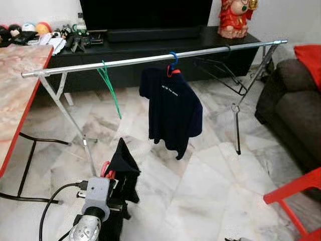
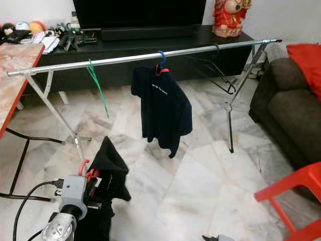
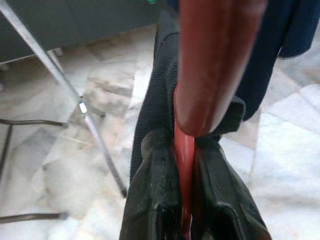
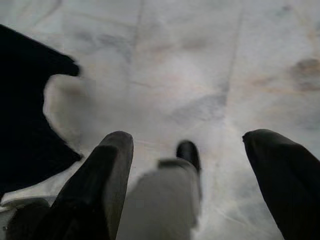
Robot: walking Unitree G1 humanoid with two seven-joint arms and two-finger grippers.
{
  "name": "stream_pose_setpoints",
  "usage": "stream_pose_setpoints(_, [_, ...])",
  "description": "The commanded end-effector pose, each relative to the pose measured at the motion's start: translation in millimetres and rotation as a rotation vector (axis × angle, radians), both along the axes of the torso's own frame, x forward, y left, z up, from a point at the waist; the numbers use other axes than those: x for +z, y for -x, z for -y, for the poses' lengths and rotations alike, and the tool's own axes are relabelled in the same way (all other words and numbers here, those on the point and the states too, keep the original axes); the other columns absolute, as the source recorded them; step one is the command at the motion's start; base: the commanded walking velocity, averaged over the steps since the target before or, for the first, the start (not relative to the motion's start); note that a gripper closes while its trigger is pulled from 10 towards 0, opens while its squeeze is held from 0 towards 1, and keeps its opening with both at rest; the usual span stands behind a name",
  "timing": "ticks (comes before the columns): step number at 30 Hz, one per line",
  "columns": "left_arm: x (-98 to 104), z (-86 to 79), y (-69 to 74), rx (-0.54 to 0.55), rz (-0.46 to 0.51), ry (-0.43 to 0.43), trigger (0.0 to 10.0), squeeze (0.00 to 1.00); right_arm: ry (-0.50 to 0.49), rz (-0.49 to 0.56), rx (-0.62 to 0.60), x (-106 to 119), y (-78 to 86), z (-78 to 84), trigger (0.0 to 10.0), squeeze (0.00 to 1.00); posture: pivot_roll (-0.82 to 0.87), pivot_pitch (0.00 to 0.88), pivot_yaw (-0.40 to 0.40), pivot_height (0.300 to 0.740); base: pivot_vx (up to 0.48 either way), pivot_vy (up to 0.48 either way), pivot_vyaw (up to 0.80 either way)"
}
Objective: Hang hanger
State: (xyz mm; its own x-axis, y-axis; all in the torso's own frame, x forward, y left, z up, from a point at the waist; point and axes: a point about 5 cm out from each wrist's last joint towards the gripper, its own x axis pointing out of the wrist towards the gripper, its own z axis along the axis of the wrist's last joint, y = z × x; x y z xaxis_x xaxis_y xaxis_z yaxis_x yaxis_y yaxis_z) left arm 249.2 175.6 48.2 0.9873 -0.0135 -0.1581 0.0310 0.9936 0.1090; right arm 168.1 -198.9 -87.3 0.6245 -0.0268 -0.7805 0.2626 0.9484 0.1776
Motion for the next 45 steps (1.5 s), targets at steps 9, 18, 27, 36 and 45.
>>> stream_pose_setpoints(9, [4,26.3,-2.8,-0.276,-0.1,0.078,10.0,0.0,0.008,0.014,-0.007,0,2.4,1.1,10.0,0.0,0.0,0.145,0.021,0.74,0.0,0.0,0.0])
stream_pose_setpoints(18, [-5,48.8,-14.7,-0.57,-0.32,0.004,10.0,0.0,-0.029,0.135,0.158,11,-16.3,-7.5,10.0,0.0,-0.04,0.178,0.028,0.74,0.0,0.0,0.0])
stream_pose_setpoints(27, [3,55.7,-35.9,-0.608,-0.393,-0.103,10.0,0.0,-0.081,0.164,0.618,19,-27.2,-28.5,10.0,0.0,-0.07,0.175,0.028,0.74,0.0,0.0,0.0])
stream_pose_setpoints(36, [7,64.0,-51.0,-0.621,-0.437,-0.145,10.0,0.0,-0.138,0.192,0.762,24,-29.3,-37.8,10.0,0.0,-0.09,0.151,0.013,0.74,0.0,0.0,0.0])
stream_pose_setpoints(45, [13,79.2,-54.4,-0.703,-0.455,-0.15,10.0,0.0,-0.202,0.573,0.688,76,-85.1,-29.6,10.0,0.0,-0.11,0.132,0.014,0.74,0.0,0.0,0.0])
